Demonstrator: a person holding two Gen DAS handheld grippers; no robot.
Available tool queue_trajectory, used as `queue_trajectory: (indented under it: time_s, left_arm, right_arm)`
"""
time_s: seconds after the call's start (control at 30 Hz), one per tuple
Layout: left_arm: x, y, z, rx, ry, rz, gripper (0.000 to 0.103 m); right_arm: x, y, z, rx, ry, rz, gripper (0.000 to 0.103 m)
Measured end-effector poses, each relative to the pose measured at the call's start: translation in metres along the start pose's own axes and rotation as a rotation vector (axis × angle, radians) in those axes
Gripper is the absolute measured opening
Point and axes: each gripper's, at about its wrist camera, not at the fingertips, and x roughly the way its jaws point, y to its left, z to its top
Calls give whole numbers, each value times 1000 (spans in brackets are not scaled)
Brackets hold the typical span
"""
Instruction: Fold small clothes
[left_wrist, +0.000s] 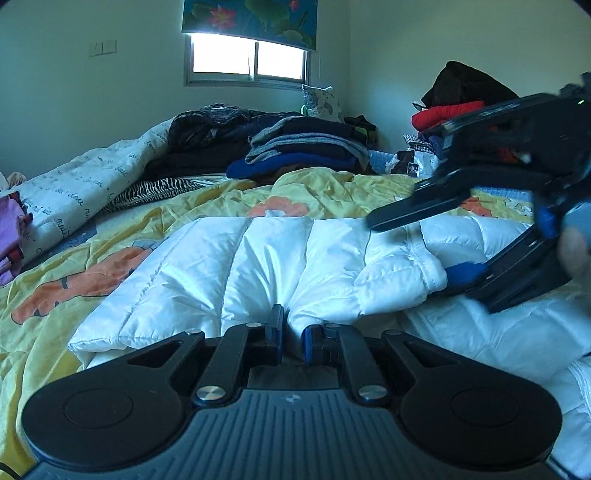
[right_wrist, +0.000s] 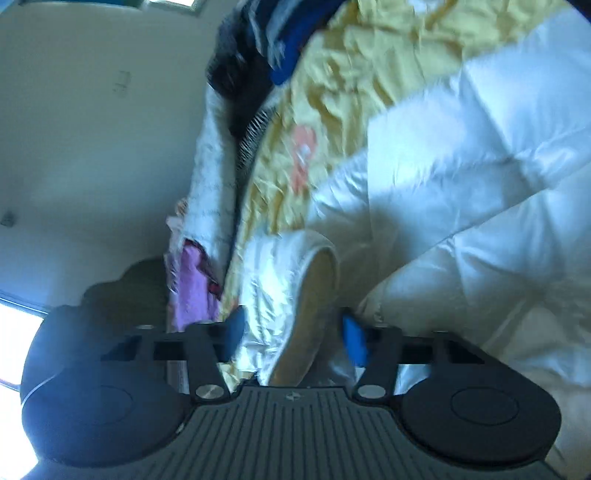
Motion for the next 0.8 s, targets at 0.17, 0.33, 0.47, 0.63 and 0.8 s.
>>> queue_trajectory:
  time_s: [0.17,0.33,0.47,0.63,0.8]
  left_arm:
    - [0,-2,0,13,-1,-4,11]
    - [-20,-3,-1,43,-83,-71,43]
    - [-64,-4,-9,-9,-257,-45,90]
    - [-87,-9,-10,-11,-259,-75,90]
    - [-73,-18,-2,-18,-192,-49,90]
  right_arm:
    - [9,12,-15,-100,-44,-46,14]
    - [-16,20,-18,-163,-106,-28,12]
    - [-55,25,-17,-201,-144,14,12]
    - [-114,23,-16,-243,-202,24,12]
    - [-187,8,-10,-231,-315,10,12]
